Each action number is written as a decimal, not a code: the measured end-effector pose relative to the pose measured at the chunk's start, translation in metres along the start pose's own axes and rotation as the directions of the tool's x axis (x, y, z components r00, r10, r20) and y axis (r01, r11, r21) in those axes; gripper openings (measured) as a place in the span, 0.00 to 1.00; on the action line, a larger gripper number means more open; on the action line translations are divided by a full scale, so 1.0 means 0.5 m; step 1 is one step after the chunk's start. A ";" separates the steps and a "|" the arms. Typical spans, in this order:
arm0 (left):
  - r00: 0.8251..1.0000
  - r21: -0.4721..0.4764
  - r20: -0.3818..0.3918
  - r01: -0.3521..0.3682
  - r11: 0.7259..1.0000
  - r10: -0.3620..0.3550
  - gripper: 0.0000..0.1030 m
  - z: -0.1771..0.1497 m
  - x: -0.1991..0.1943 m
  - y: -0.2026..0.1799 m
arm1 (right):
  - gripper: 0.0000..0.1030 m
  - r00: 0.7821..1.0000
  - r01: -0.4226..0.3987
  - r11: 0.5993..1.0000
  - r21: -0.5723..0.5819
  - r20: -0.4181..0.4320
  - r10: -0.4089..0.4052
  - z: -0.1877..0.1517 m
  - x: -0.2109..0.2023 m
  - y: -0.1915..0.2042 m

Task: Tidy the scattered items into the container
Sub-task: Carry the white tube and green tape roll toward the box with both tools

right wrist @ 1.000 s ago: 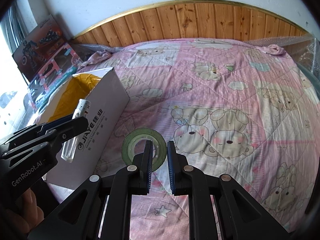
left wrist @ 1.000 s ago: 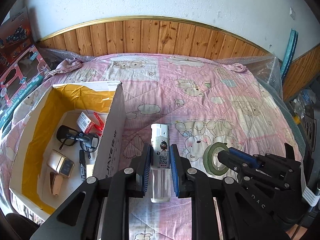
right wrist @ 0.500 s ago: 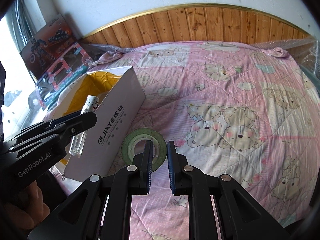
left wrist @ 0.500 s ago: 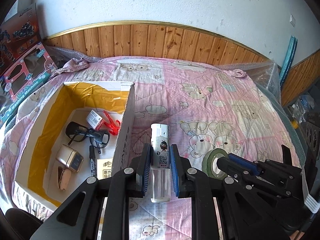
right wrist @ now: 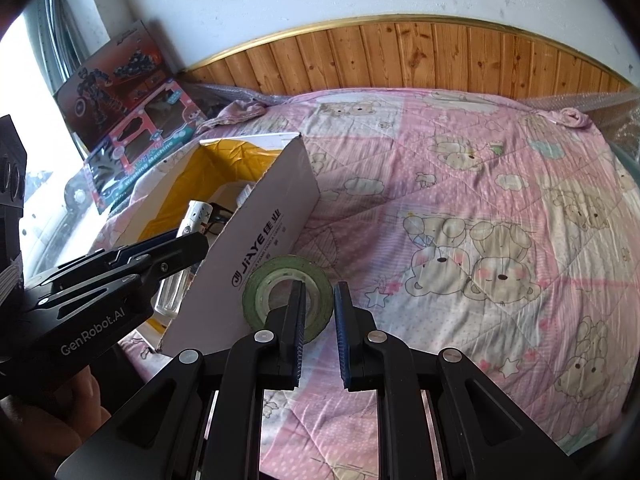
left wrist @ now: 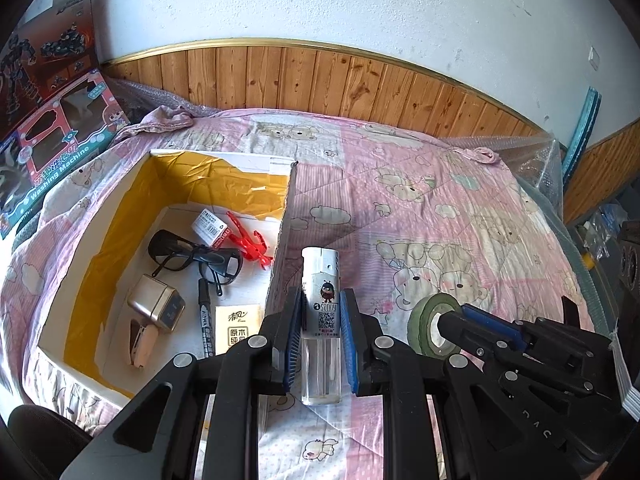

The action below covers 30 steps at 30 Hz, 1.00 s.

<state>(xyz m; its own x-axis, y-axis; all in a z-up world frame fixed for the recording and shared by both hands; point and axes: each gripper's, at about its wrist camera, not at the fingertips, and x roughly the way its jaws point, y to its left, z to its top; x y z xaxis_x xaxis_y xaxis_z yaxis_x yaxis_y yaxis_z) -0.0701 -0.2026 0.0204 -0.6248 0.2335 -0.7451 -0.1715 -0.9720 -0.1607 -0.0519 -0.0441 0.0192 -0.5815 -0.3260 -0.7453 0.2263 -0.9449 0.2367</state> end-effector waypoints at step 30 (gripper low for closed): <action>1.000 -0.125 0.023 -0.005 0.992 0.008 0.19 0.014 -0.020 0.133 | 0.14 0.999 -0.050 0.995 -0.092 0.003 0.050 0.061 0.024 0.120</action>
<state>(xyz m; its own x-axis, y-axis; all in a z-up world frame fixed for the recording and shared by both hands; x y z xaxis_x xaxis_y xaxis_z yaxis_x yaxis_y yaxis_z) -0.0804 -0.2692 0.0218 -0.6431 0.2266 -0.7315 -0.0722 -0.9689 -0.2367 -0.0692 -0.1057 0.0434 -0.5716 -0.3730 -0.7309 0.3256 -0.9207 0.2152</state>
